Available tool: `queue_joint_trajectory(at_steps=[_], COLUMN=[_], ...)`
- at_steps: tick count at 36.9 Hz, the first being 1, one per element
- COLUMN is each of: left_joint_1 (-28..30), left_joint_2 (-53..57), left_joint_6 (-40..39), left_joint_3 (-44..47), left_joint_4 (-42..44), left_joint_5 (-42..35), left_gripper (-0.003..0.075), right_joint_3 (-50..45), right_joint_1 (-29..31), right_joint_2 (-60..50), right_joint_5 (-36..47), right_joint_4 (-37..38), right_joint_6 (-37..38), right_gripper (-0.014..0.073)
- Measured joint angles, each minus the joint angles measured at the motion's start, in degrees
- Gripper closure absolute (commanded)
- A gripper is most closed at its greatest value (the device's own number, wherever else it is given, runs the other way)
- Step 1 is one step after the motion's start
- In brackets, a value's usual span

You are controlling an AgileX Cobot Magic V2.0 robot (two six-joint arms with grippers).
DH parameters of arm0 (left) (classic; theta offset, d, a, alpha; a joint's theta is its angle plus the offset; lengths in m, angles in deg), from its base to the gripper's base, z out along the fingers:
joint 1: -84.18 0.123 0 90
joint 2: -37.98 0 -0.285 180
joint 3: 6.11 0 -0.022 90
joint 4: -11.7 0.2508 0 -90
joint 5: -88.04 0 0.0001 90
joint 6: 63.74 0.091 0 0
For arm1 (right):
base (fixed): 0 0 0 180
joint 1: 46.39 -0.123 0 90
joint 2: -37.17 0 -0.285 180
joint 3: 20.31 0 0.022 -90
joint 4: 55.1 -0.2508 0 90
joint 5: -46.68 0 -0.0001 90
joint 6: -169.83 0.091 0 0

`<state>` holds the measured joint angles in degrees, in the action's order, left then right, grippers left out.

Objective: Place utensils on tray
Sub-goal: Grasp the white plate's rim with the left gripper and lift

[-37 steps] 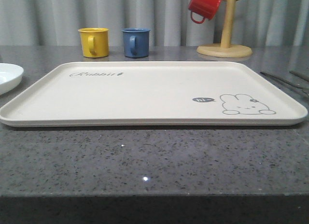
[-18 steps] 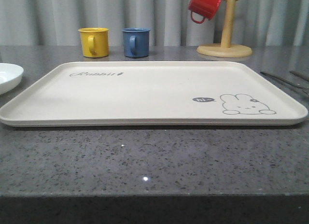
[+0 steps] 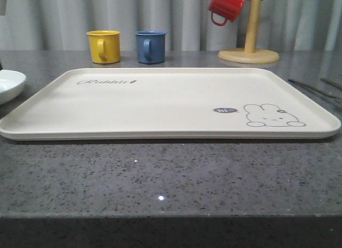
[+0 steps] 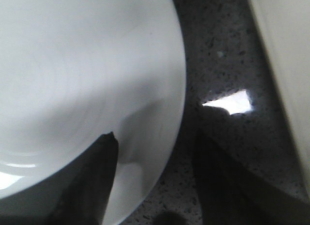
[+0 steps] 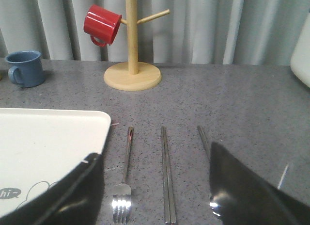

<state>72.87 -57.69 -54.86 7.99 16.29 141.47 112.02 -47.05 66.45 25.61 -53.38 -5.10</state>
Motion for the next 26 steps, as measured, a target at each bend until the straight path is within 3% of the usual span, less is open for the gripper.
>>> queue_joint_trajectory(at_steps=[7, 17, 26], left_joint_1=[0.0, -1.3, -8.3], left_joint_2=[-0.4, 1.6, 5.6], left_joint_6=[0.1, 0.5, 0.3], left_joint_3=[-0.2, -2.3, -10.7], left_joint_4=[0.9, 4.3, 7.3], left_joint_5=[-0.2, 0.1, 1.8], left_gripper=[0.0736, 0.0739, 0.0739], right_joint_3=[0.0, 0.0, 0.0], right_joint_1=[0.0, 0.0, 0.0], right_joint_2=[0.0, 0.0, 0.0], right_joint_5=[0.0, 0.0, 0.0], right_joint_4=[0.0, 0.0, 0.0], right_joint_6=[0.0, 0.0, 0.0], right_gripper=[0.0096, 0.0096, 0.0096])
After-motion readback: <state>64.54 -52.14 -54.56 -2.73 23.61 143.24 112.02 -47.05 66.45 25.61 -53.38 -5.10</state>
